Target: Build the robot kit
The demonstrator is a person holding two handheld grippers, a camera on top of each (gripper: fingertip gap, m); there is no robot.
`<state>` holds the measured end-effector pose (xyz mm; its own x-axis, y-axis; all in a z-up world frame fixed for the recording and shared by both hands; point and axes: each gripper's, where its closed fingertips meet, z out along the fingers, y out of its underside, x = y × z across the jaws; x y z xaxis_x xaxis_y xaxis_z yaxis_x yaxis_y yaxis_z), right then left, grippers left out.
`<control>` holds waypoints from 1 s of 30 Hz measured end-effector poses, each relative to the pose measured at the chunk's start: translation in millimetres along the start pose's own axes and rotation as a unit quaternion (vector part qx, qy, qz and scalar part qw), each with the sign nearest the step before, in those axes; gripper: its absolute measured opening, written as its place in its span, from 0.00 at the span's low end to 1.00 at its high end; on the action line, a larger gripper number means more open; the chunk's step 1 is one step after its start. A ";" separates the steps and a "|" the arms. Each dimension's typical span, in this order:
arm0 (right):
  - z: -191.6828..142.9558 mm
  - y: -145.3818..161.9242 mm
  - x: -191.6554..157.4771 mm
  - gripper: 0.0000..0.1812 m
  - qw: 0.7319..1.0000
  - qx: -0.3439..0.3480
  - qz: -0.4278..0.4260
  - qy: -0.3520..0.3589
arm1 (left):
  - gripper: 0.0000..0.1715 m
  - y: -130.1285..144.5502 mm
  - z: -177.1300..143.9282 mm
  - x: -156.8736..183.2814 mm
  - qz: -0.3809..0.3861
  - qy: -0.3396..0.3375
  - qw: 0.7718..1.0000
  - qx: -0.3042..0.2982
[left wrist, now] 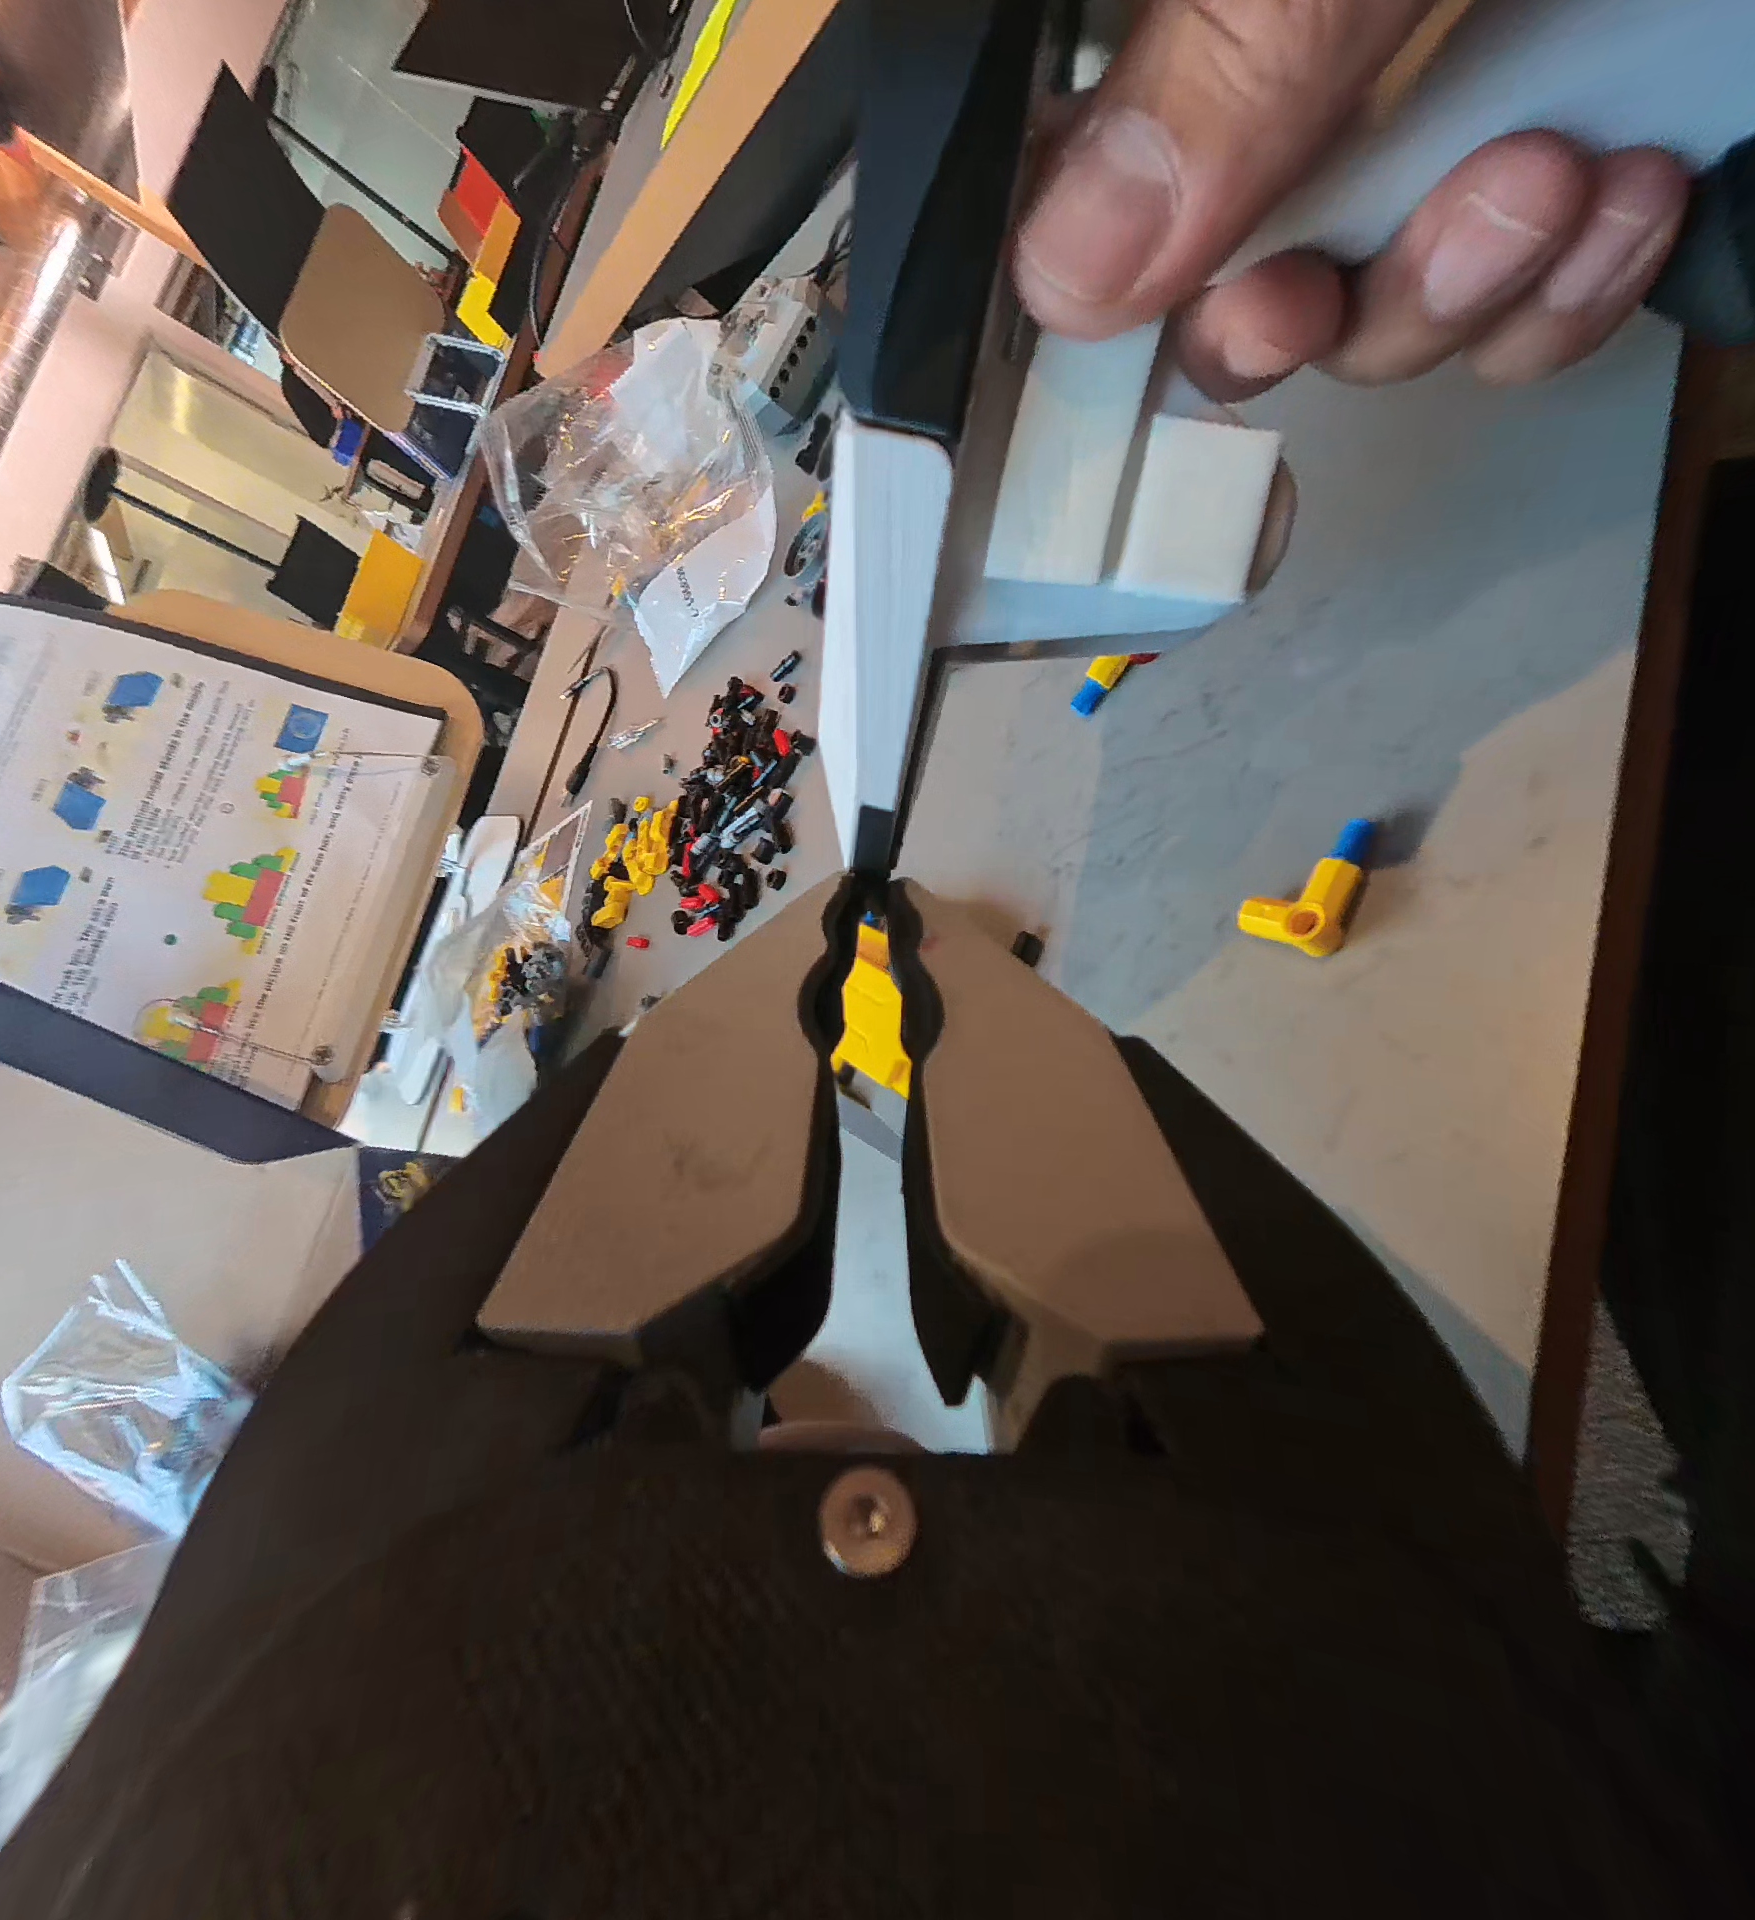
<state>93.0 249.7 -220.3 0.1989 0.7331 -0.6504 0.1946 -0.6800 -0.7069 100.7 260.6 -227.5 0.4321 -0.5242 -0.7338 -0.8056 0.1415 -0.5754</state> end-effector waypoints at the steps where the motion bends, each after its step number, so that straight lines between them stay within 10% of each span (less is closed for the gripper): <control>1: -0.7 1.0 0.1 0.02 1.000 -0.004 -0.012 0.002 | 0.01 -0.4 -0.1 1.3 -0.018 0.012 1.000 0.004; 19: -35.3 32.8 0.7 0.02 0.933 -0.229 -0.259 0.099 | 0.08 -12.3 -24.9 45.8 -0.216 0.271 0.936 0.058; 30: -36.0 69.1 20.2 0.02 0.927 -0.280 -0.217 0.121 | 0.08 4.8 -18.9 76.0 -0.220 0.326 0.919 -0.028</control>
<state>145.1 217.1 -272.2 0.1813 0.9611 -0.2084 0.7617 -0.2713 -0.5883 121.9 205.5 -279.2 0.4019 -0.9142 -0.0515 -0.6381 -0.2393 -0.7318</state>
